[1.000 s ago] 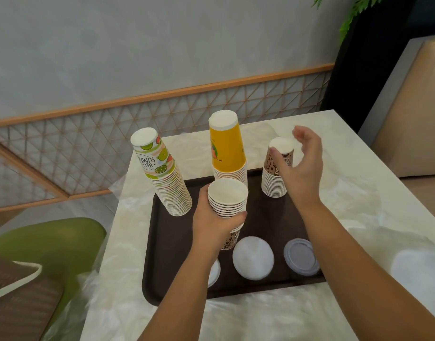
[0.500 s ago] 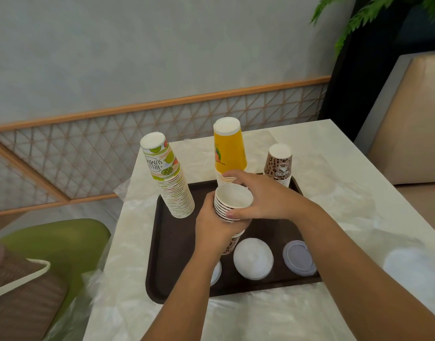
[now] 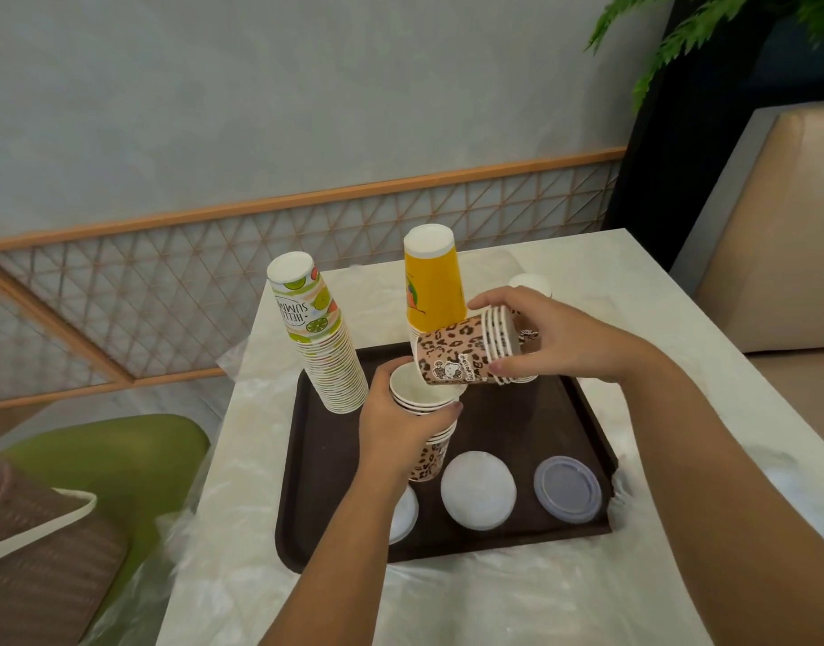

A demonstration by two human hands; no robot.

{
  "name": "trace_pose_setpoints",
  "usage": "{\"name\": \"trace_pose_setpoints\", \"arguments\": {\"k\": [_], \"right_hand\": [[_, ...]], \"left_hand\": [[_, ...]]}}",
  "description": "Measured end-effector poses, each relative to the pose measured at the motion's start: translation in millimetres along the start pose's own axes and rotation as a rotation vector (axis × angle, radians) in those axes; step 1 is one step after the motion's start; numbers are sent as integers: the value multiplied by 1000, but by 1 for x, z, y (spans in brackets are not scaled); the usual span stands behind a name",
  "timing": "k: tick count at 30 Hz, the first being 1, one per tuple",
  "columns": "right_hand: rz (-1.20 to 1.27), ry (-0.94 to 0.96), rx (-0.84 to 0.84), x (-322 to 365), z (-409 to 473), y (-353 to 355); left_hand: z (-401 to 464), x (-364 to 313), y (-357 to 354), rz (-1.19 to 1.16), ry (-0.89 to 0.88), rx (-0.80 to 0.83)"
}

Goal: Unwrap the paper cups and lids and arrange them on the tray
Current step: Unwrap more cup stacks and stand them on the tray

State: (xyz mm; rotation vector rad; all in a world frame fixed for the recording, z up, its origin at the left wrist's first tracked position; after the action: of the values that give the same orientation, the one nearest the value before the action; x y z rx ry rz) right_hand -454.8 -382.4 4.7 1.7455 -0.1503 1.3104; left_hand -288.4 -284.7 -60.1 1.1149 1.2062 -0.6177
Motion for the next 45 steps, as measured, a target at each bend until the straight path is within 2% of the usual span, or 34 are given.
{"name": "trace_pose_setpoints", "arguments": {"k": [7,9,12,14,16,20,26,32,34,36,37,38,41,42,43,45], "right_hand": [[-92,-87,104,-17,-6,-7],[13,-34,-45,-15,-5,2],[382,64,-441,-25,3,24],[423,57,-618,-45,14,30],[370,8,-722,-64,23,30],[283,-71,-807,-93,29,18],[241,-247,-780,-132,30,-9],[167,-368,-764,-131,32,-7],[53,-317,-906,-113,19,-2],[6,-106,-1032,-78,5,-1],[55,-27,-990,-60,2,-2],[136,2,-870,-45,2,-7],[321,-185,-247,-22,9,-41],[340,-244,-104,-19,7,-52],[343,-268,-27,-18,6,-59],[301,-236,-12,-15,6,-64]], "left_hand": [[3,-3,-7,27,-30,7],[3,-1,-9,38,-38,2],[3,1,-11,86,-46,15],[3,1,-13,103,-36,28],[3,2,-14,108,-28,40],[5,3,-13,111,-21,50],[8,6,-14,114,-23,59],[8,6,-15,116,-34,66],[8,4,-15,112,-45,70],[8,2,-15,111,-72,68],[7,2,-15,113,-85,67],[7,2,-15,114,-95,66],[4,2,-17,107,-111,67],[2,0,-18,102,-119,67],[0,-3,-18,99,-128,68],[-3,-9,-18,100,-143,70]]}}
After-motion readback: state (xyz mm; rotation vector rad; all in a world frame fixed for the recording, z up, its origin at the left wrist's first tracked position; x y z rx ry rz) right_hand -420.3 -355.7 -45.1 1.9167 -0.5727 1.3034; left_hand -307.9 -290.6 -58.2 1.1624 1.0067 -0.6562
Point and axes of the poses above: each hand's wrist, its own z-axis towards the middle knuckle, its own y-axis out of the back of the hand, x = y × z, the point moved 5 cm from there along z, towards the middle knuckle, and after that the axes turned 3 degrees about z, right-handed, at the moved point
